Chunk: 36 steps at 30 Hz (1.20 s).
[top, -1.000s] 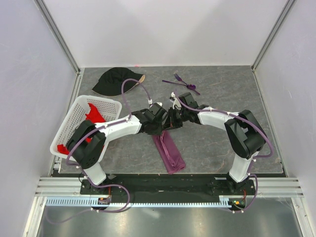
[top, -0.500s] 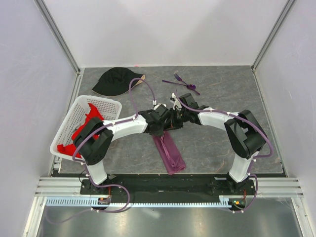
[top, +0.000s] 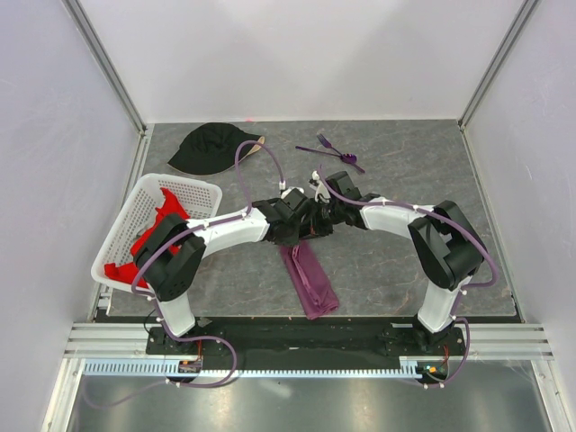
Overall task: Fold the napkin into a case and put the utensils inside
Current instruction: Stuff the top corner of the smaller-rectangle-folded napkin into the folded napkin.
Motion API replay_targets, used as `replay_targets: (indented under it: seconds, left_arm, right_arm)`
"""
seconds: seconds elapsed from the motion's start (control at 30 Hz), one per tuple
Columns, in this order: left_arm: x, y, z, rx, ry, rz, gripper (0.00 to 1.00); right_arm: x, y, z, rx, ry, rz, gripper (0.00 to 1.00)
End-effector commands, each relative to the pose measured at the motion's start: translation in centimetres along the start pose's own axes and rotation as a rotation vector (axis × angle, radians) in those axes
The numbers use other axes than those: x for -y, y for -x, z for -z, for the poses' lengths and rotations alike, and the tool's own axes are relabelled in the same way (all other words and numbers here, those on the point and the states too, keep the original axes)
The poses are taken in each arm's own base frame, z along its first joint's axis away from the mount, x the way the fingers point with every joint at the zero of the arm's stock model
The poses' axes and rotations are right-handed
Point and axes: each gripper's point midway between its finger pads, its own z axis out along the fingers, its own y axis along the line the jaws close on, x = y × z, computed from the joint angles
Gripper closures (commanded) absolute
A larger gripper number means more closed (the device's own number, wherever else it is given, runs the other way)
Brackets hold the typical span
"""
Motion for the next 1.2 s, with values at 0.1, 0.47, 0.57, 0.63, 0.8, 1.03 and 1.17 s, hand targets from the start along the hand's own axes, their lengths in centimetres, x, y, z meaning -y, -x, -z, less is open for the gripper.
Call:
replay_targets:
  seconds: [0.1,0.47,0.57,0.63,0.8,1.03,1.17]
  left_arm:
    - [1.2,2.4,1.9,0.052,-0.060,0.078,0.98]
    - [1.8,2.5,3.0,0.010,-0.112,0.167,0.98]
    - [2.1,2.7,3.1,0.014,-0.123,0.176,0.98]
    - [2.3,2.5,3.0,0.004,-0.130,0.174,0.98]
    - [2.2,2.3,2.7,-0.001,-0.124,0.171,0.98]
    - [2.0,1.7,2.5,-0.010,-0.123,0.166,0.98]
    - [2.0,1.5,2.4,-0.017,-0.128,0.163,0.98]
  right_arm:
    - [-0.9,-0.8,0.0,0.000,0.041,-0.006,0.97]
    - [-0.4,-1.1,-0.9,0.011,0.048,-0.020,0.94]
    - [-0.5,-1.4,-1.2,-0.005,0.055,-0.012,0.93]
    - [-0.4,-1.3,-1.1,-0.009,0.049,0.004,0.90]
    - [-0.4,-0.8,-0.2,-0.004,0.005,0.040,0.75]
    - [-0.5,-0.7,1.0,-0.010,-0.036,0.081,0.62]
    - [-0.9,-0.5,1.3,-0.001,-0.033,0.090,0.58]
